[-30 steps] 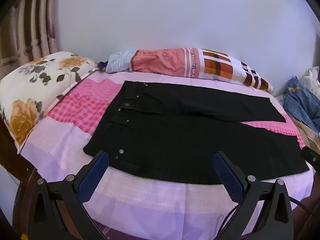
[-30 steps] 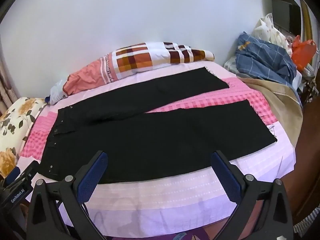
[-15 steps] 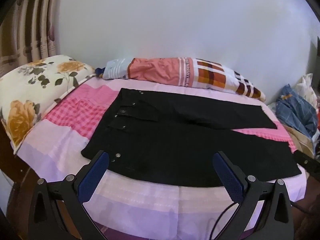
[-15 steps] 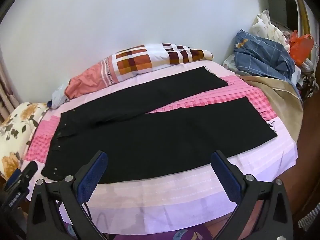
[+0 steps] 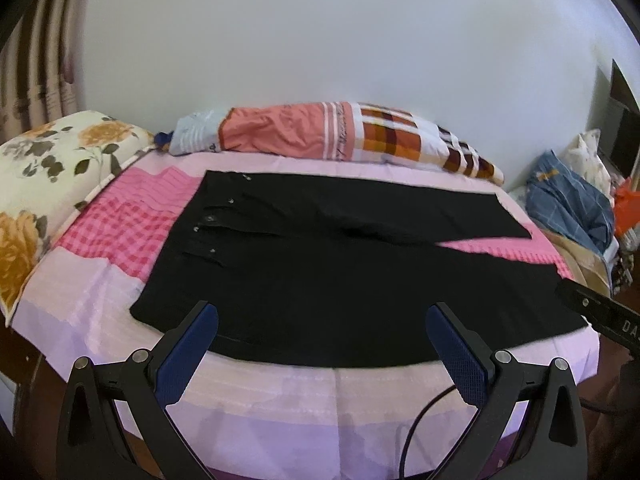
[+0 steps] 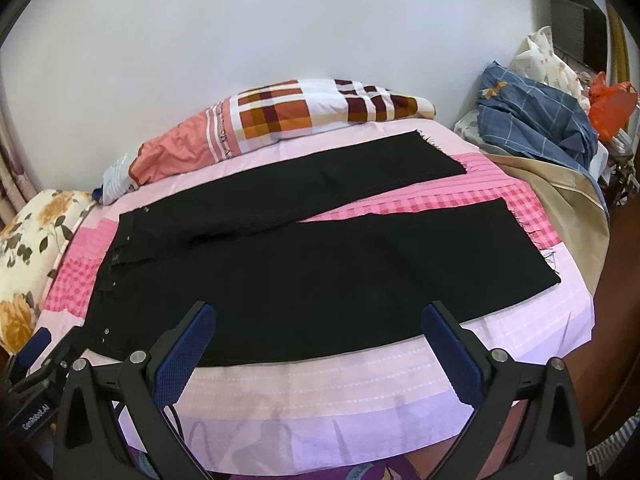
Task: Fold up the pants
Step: 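Move both tools toward the waistband of the black trousers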
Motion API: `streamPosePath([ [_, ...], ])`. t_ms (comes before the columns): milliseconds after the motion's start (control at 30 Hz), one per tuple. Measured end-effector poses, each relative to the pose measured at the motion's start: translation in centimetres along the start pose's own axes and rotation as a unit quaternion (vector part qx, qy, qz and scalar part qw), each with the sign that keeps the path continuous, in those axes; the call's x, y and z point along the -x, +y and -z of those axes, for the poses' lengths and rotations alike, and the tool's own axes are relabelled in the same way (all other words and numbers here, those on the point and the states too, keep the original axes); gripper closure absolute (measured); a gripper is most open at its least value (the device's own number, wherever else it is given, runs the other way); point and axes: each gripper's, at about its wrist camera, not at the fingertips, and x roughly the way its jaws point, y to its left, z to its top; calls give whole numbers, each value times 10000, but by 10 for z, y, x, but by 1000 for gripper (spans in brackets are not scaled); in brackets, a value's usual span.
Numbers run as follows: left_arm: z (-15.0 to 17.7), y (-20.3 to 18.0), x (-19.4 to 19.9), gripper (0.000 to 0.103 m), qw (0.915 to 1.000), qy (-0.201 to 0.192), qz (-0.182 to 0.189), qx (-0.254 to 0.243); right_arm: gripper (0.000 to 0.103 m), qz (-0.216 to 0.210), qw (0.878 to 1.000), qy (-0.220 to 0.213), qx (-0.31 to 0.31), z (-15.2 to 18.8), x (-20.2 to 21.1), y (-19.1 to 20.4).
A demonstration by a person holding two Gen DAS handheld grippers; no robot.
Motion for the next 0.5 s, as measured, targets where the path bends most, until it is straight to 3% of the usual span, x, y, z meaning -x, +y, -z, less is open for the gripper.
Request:
streamPosePath([
  [267, -3, 13, -18, 0, 9997, 146, -118, 144, 1, 90, 9998, 67, 178, -3, -15, 7],
  [500, -23, 28, -46, 0, 9996, 164, -192, -104, 1, 59, 9992, -39, 397, -25, -32, 21],
])
